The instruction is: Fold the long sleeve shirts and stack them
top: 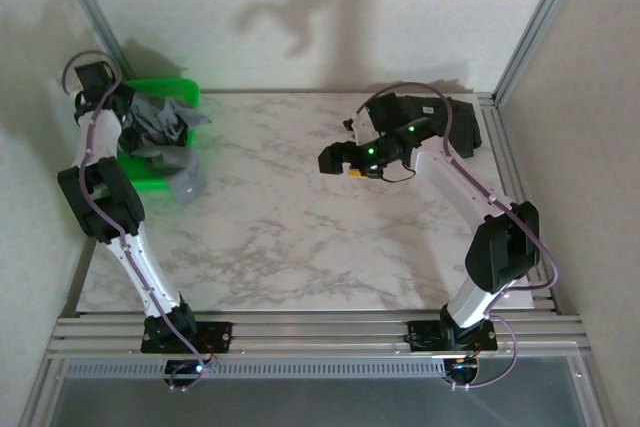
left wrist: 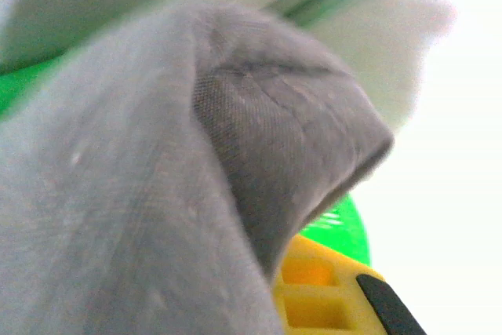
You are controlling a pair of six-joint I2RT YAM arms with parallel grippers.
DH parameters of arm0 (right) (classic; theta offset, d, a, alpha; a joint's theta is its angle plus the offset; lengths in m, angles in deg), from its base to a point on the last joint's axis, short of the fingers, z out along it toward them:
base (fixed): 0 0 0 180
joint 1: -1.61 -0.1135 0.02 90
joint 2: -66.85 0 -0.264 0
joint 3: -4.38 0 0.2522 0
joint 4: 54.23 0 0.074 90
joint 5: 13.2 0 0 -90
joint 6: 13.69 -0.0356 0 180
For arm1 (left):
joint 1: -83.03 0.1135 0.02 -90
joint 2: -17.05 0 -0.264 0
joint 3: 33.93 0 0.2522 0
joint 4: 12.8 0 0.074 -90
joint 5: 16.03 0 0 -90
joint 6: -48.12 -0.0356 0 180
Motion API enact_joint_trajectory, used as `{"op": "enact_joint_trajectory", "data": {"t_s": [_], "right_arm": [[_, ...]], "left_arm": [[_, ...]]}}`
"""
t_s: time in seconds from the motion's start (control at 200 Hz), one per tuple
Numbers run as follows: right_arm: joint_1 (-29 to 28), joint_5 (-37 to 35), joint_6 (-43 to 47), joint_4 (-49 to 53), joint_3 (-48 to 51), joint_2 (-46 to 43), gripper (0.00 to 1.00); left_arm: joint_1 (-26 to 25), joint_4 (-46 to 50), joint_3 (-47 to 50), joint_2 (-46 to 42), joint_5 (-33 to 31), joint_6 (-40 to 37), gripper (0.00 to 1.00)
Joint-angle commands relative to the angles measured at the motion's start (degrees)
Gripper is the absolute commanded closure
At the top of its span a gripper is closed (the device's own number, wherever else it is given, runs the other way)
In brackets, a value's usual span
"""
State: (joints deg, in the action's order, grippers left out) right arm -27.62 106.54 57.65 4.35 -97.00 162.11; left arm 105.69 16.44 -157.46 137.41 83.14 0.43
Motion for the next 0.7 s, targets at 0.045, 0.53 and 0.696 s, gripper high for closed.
{"op": "enact_joint_trajectory", "data": {"t_s": [0.045, 0.53, 0.696], "right_arm": [[0.8, -4.1, -0.2, 1.3, -3.0, -3.6, 0.03], [1.9, -9.7, -4.5, -1.4, 1.5, -12.7, 0.02], [4.8, -10.6, -5.9, -3.5, 3.7, -16.1, 0.02]], "left_arm": [[-9.8, -2.4, -22.2, -9.9, 4.9, -10.8, 1.00], [-37.4, -27.2, -43.9, -15.7, 12.1, -15.8, 1.00], [-39.7, -29.5, -43.5, -12.9, 16.8, -10.8, 1.00]]}}
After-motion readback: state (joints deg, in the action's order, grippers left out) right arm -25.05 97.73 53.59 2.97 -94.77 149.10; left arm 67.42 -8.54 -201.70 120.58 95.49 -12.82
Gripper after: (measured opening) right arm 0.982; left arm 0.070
